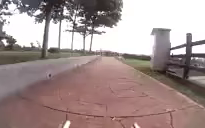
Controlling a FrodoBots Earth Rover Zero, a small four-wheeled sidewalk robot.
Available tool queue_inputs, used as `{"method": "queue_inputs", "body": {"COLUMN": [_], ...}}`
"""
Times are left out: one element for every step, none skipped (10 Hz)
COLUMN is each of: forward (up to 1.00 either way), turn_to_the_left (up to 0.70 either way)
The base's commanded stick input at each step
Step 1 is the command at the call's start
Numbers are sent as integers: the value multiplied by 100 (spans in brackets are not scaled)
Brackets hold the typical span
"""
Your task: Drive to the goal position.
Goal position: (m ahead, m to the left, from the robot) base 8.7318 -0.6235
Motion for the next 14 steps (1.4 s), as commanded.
{"method": "queue_inputs", "body": {"forward": [100, 100, 100, 100, 100, 100, 100, 100, 100, 100, 100, 100, 100, 100], "turn_to_the_left": [-37, -9, 0, 0, 0, 0, 0, 0, 0, 0, 0, 0, 0, 0]}}
